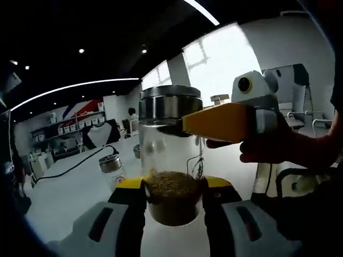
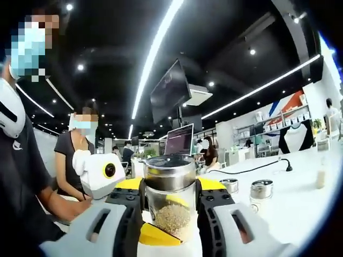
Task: Rotate the seasoning bottle until the label or dispensing opening points toward the visible target arrow and the bottle remains upright within the marked orientation range
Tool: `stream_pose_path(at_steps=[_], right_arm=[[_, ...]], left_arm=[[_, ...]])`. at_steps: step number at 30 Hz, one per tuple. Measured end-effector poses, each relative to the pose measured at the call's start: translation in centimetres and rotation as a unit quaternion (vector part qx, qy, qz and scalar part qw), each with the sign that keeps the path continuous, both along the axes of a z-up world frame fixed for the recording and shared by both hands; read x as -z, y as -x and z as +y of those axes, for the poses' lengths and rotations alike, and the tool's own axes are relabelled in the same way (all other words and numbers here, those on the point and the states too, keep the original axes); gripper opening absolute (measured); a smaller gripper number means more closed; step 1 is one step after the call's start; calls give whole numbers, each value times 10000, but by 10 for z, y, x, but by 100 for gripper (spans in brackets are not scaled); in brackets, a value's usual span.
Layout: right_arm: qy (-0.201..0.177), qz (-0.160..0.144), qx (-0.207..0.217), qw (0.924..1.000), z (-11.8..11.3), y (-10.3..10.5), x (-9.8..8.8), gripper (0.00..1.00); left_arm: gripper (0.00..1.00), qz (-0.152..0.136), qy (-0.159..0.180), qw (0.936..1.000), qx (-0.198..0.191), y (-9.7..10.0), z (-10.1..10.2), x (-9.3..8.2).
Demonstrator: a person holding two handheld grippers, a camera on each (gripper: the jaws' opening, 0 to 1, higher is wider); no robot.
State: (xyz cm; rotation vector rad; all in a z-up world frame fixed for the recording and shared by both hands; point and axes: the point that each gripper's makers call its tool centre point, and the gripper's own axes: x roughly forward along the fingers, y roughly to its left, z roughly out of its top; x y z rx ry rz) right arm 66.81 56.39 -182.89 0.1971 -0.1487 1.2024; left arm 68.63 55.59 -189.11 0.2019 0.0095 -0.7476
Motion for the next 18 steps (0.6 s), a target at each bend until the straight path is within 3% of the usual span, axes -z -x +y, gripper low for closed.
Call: stream_pose_path(at_steps=[4,8,18], right_arm=[[149,-18,7,9999,-3,1,0,35],[327,-135,-98,9993,-5,6,-1,35],[269,223,-403,9986,-13,12,-1,35]], left_arm=[[43,10,109,9996,264,1,-3,-1],[42,156,436,9959,777,9,-12,-2],[41,600,1018,9802,1588,21,-20,-6]])
